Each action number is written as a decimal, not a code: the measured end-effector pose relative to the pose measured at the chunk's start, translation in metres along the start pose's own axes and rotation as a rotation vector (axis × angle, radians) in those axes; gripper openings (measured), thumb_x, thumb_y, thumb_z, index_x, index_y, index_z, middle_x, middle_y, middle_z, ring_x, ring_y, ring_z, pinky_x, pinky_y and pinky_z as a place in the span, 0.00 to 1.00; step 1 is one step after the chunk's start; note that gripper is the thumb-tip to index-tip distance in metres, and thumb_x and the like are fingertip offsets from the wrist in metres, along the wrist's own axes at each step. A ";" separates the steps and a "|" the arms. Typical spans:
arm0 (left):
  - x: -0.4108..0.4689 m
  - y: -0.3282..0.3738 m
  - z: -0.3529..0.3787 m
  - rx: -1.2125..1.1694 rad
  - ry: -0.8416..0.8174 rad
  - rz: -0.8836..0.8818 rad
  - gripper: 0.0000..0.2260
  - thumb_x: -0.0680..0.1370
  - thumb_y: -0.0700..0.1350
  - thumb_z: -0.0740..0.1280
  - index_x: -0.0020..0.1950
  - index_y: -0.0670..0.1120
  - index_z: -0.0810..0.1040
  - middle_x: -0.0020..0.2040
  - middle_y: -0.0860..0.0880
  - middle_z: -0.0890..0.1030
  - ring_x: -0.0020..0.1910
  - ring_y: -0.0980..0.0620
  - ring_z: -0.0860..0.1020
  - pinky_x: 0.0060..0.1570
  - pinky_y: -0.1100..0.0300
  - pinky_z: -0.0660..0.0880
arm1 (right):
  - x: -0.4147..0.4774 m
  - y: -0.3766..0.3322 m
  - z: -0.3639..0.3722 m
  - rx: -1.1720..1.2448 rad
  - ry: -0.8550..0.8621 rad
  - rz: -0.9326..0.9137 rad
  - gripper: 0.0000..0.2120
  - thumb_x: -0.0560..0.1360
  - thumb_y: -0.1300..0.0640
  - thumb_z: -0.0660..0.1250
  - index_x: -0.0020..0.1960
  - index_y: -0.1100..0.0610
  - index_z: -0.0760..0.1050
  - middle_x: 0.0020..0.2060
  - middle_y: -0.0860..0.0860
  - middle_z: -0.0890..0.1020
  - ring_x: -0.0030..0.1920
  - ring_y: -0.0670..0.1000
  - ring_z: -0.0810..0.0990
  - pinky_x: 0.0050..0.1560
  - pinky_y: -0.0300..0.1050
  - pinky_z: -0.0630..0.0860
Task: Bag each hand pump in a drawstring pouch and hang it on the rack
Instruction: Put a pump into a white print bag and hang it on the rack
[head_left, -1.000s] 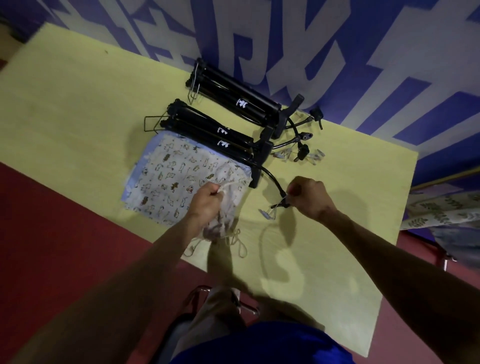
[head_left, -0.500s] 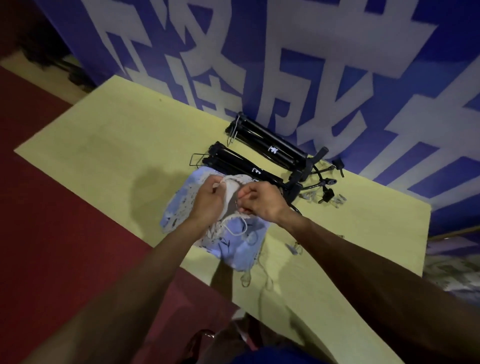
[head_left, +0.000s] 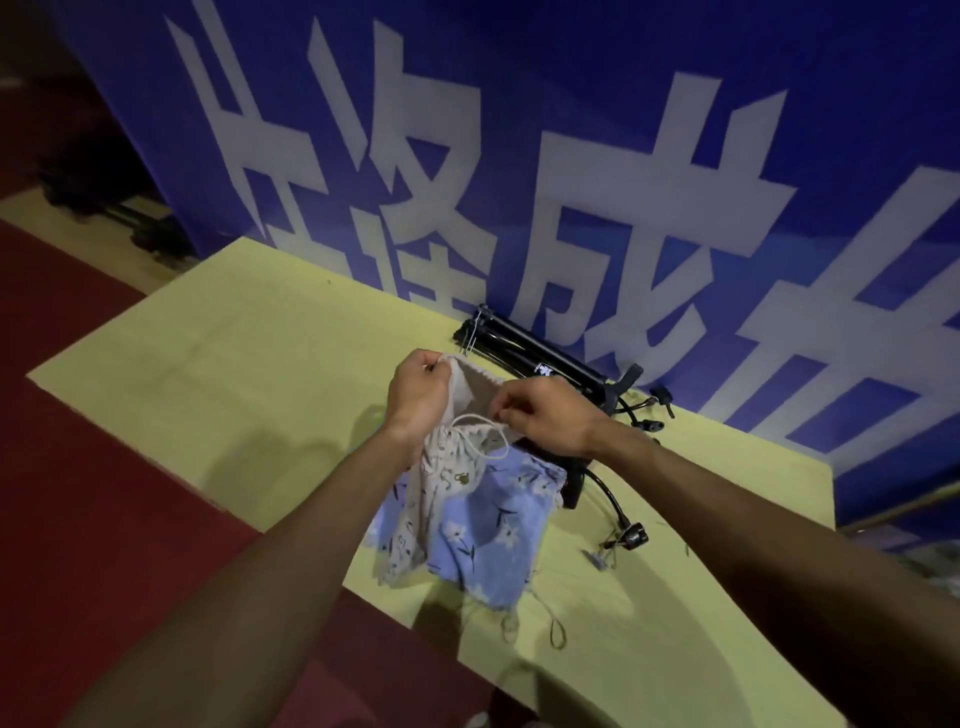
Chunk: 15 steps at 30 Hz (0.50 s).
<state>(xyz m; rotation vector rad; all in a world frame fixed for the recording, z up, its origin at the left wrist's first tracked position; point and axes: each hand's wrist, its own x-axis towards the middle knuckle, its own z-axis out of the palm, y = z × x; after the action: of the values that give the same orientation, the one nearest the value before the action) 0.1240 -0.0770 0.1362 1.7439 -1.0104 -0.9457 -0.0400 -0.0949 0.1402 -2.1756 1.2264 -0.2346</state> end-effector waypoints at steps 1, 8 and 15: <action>0.003 0.006 -0.003 0.006 0.020 0.016 0.06 0.80 0.44 0.60 0.48 0.44 0.73 0.39 0.49 0.74 0.38 0.51 0.71 0.37 0.58 0.67 | 0.001 -0.004 -0.005 0.015 0.023 -0.019 0.09 0.77 0.61 0.63 0.51 0.56 0.81 0.47 0.49 0.84 0.47 0.48 0.80 0.48 0.39 0.73; 0.002 0.010 0.011 0.057 -0.046 0.092 0.08 0.79 0.48 0.63 0.46 0.42 0.74 0.37 0.51 0.75 0.37 0.52 0.72 0.36 0.58 0.68 | 0.000 0.022 -0.052 0.409 0.164 0.146 0.08 0.79 0.64 0.62 0.46 0.56 0.78 0.43 0.56 0.84 0.44 0.53 0.83 0.50 0.48 0.81; -0.015 -0.028 0.058 0.121 -0.114 -0.077 0.17 0.81 0.48 0.60 0.33 0.45 0.62 0.30 0.48 0.61 0.29 0.50 0.60 0.37 0.56 0.59 | 0.002 0.106 -0.045 0.147 0.015 0.337 0.06 0.77 0.62 0.64 0.51 0.56 0.78 0.49 0.55 0.83 0.48 0.53 0.82 0.55 0.50 0.80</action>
<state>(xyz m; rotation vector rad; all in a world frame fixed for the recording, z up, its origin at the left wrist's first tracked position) 0.0731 -0.0732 0.0947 1.8577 -1.1000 -1.0619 -0.1335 -0.1559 0.1118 -1.8121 1.5104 -0.1928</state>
